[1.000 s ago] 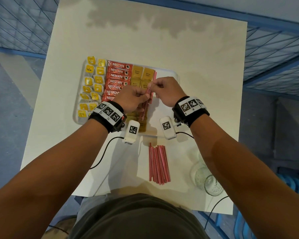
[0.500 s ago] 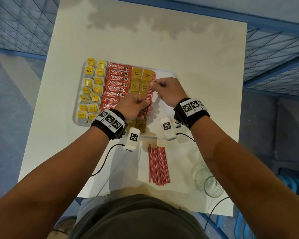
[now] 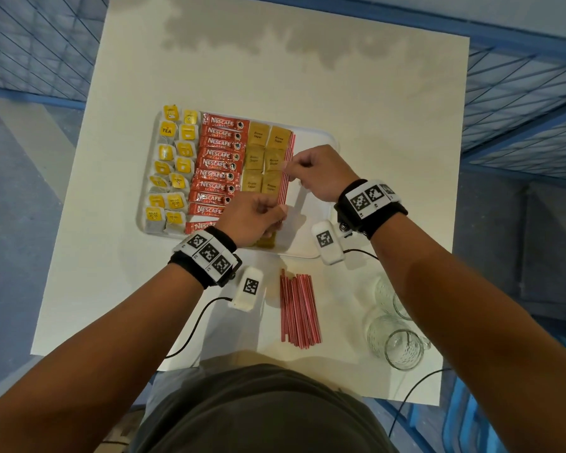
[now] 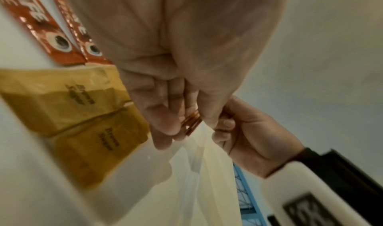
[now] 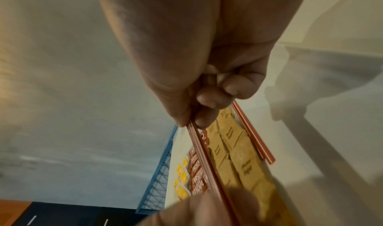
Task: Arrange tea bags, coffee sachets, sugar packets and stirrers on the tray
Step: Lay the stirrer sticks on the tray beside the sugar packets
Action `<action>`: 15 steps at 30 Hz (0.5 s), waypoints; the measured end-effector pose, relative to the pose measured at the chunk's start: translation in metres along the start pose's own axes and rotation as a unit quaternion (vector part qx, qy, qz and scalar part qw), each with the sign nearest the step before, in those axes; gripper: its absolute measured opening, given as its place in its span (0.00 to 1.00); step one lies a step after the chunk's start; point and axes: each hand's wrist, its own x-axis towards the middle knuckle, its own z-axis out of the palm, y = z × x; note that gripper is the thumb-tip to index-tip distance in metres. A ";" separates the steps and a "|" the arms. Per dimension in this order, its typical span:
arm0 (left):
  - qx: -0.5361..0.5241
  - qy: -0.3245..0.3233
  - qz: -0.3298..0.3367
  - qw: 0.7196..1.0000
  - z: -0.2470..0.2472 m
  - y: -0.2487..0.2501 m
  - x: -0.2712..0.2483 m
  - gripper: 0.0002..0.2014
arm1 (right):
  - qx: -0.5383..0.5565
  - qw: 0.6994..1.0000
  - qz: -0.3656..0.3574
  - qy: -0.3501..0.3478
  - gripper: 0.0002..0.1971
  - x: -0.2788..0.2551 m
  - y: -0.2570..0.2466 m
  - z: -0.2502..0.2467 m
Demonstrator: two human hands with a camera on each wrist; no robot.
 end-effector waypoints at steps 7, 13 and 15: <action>0.119 -0.042 -0.028 0.992 0.008 -0.024 -0.031 0.10 | -0.015 0.999 0.023 0.046 0.17 0.025 0.003 -0.030; 0.294 -0.172 -0.080 0.937 0.025 -0.046 -0.048 0.25 | -0.050 0.993 0.090 0.058 0.18 0.048 0.009 -0.029; 0.323 -0.175 -0.100 0.925 0.031 -0.050 -0.047 0.26 | -0.070 0.991 0.105 0.048 0.17 0.053 0.010 -0.027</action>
